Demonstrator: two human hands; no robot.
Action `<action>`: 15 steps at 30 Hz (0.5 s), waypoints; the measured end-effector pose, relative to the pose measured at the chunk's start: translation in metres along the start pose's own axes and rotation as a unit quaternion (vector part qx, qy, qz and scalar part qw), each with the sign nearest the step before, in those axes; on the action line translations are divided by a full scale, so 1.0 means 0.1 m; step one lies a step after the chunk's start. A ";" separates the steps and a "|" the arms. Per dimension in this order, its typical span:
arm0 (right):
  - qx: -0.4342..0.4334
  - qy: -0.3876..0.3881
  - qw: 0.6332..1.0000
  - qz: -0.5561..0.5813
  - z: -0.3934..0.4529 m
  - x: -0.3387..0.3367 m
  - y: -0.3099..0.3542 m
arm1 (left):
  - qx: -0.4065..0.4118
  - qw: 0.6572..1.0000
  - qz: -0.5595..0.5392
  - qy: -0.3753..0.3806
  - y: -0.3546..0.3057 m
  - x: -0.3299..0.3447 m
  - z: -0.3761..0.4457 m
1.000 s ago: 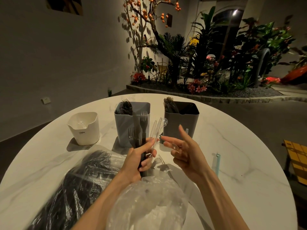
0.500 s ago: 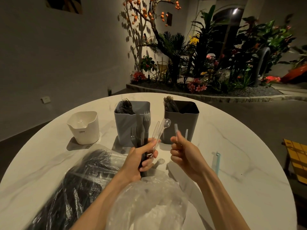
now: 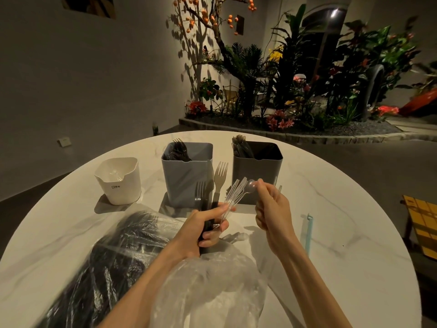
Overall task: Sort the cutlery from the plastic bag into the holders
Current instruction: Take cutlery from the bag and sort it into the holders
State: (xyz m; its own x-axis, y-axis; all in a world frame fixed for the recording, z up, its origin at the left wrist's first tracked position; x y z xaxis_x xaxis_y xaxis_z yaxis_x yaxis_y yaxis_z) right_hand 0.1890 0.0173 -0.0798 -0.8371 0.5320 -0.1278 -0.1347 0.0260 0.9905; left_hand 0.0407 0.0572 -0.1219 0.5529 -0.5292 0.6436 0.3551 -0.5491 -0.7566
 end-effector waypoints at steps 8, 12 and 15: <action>-0.046 -0.001 0.988 -0.147 0.04 -0.04 0.00 | 0.069 0.996 -0.025 -0.058 -0.11 -0.05 -0.03; -0.029 0.145 0.972 -0.180 -0.07 0.16 0.01 | 0.117 0.989 -0.053 -0.067 -0.21 -0.07 -0.05; -0.064 0.253 0.942 -0.209 -0.25 0.39 0.06 | 0.107 0.992 -0.018 -0.066 -0.20 -0.04 -0.07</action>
State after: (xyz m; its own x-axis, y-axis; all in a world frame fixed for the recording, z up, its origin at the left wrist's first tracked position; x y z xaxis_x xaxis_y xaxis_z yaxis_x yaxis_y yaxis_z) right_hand 0.1425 0.0174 -0.0804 -0.8383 0.0247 -0.5447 -0.5442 0.0236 0.8386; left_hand 0.0265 0.0659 -0.1084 0.6265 -0.4143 0.6602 0.5197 -0.4093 -0.7499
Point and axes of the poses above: each hand's wrist, its own z-axis towards the middle knuckle, its own x-axis out of the palm, y = z × x, the point moved 8 cm from there along z, towards the middle knuckle, and after that the axes turned 13 degrees about -z, right-handed, at the moved point
